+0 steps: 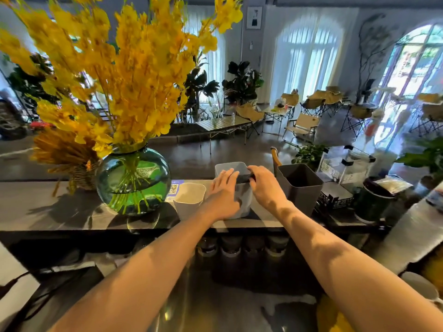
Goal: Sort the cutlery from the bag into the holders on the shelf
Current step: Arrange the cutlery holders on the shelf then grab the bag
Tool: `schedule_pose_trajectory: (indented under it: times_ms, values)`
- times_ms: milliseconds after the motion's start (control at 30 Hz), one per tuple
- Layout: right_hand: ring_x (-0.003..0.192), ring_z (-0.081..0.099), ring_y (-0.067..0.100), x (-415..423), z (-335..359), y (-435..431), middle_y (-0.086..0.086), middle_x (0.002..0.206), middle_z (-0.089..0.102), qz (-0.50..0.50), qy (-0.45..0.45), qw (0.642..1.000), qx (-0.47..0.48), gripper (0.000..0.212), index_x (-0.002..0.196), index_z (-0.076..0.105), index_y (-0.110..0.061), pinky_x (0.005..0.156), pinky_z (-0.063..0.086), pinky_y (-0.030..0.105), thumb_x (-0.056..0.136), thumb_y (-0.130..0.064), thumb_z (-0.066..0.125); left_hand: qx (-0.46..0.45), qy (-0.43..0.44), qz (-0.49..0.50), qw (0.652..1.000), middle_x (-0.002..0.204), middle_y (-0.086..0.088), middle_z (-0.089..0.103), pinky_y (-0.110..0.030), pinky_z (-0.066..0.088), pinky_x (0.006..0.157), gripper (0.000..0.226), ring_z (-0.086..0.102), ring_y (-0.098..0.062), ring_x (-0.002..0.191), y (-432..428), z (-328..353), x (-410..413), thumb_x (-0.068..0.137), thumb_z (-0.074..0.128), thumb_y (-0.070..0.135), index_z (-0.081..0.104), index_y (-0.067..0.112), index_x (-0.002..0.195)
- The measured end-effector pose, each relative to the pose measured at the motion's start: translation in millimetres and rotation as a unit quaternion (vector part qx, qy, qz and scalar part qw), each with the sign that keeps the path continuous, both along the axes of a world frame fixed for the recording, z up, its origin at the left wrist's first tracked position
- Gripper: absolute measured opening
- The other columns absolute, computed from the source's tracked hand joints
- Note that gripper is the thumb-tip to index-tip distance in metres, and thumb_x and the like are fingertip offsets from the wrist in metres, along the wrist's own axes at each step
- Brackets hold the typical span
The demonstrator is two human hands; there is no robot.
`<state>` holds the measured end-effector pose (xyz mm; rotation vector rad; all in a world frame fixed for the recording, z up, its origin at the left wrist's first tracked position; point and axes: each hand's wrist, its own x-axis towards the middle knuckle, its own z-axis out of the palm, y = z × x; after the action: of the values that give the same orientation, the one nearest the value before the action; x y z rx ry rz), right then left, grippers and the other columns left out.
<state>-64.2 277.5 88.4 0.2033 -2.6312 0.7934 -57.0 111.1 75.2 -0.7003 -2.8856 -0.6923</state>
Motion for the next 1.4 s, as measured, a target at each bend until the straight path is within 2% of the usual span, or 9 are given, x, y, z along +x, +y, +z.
schedule_pose_trajectory:
  times_ms: [200,333,533,600,867,967,1167,1267,1400]
  values:
    - [0.133,0.050,0.027,8,-12,9,0.014,0.145,0.050,-0.028,-0.005,0.998,-0.058,0.052,0.149,0.045,-0.008,0.111,0.041,0.036,0.098,-0.006,0.057,-0.044,0.004,-0.011,0.999,0.169,0.002,-0.009,-0.042,-0.006,0.124,0.089,-0.015,-0.019,0.155,1,-14,7,0.094,0.059,0.023,0.002,0.021,0.162]
    - [0.131,0.052,0.025,31,-17,24,0.012,0.143,0.053,-0.042,-0.006,0.995,-0.085,0.050,0.146,0.049,-0.007,0.112,0.042,0.037,0.097,-0.007,0.058,-0.044,0.001,-0.007,0.999,0.169,0.003,-0.009,-0.042,-0.004,0.124,0.088,-0.014,-0.019,0.155,8,-12,26,0.092,0.057,0.020,0.004,0.021,0.162]
    - [0.114,0.060,0.016,81,-33,45,0.006,0.131,0.062,-0.067,-0.035,0.981,-0.178,0.046,0.144,0.052,-0.012,0.096,0.044,0.022,0.099,-0.012,0.059,-0.021,-0.019,-0.047,0.999,0.169,0.002,-0.006,-0.040,0.001,0.125,0.090,-0.009,-0.018,0.156,42,-25,69,0.091,0.059,0.014,0.005,0.021,0.162]
    - [0.116,0.060,0.016,97,-39,59,0.004,0.131,0.062,-0.071,-0.045,0.977,-0.193,0.046,0.144,0.052,-0.013,0.096,0.045,0.022,0.099,-0.013,0.060,0.001,-0.030,-0.077,0.997,0.169,0.000,-0.003,-0.038,0.006,0.127,0.092,-0.005,-0.019,0.156,65,-31,82,0.088,0.061,0.010,0.007,0.019,0.162]
    - [0.119,0.059,0.016,137,-82,142,0.003,0.129,0.061,-0.147,-0.057,0.973,-0.169,0.041,0.139,0.057,-0.013,0.094,0.044,0.023,0.098,-0.017,0.062,-0.026,-0.063,-0.139,0.988,0.169,-0.003,0.001,-0.040,0.009,0.127,0.084,-0.003,-0.019,0.156,133,-57,100,0.095,0.058,0.020,0.008,0.015,0.162]
    - [0.125,0.055,0.018,135,-101,167,0.001,0.132,0.061,-0.181,-0.064,0.967,-0.165,0.040,0.137,0.058,-0.016,0.104,0.047,0.030,0.097,-0.019,0.062,-0.051,-0.065,-0.155,0.984,0.170,-0.007,0.000,-0.037,0.007,0.127,0.082,-0.002,-0.022,0.156,156,-68,98,0.098,0.057,0.023,0.007,0.011,0.162]
    - [0.130,0.046,0.030,110,-127,203,0.004,0.136,0.052,-0.250,-0.076,0.960,-0.098,0.040,0.134,0.058,-0.020,0.112,0.032,0.038,0.095,-0.029,0.061,-0.074,-0.094,-0.178,0.977,0.169,-0.009,0.006,-0.036,0.009,0.127,0.081,0.004,-0.024,0.156,199,-91,78,0.098,0.058,0.025,0.010,0.011,0.162]
    - [0.132,0.043,0.035,95,-139,213,0.002,0.141,0.045,-0.261,-0.107,0.955,-0.091,0.046,0.138,0.051,-0.025,0.108,0.041,0.048,0.095,-0.037,0.061,-0.081,-0.110,-0.174,0.975,0.169,-0.010,0.007,-0.041,0.012,0.127,0.083,0.005,-0.025,0.156,216,-100,68,0.097,0.057,0.025,0.008,0.011,0.162]
    - [0.129,0.043,0.033,84,-152,215,0.005,0.142,0.040,-0.251,-0.113,0.960,-0.055,0.056,0.145,0.042,-0.021,0.096,0.048,0.045,0.098,-0.047,0.057,-0.094,-0.108,-0.149,0.978,0.168,-0.008,0.010,-0.048,0.013,0.125,0.083,0.007,-0.028,0.155,229,-107,58,0.095,0.056,0.024,0.008,0.013,0.162]
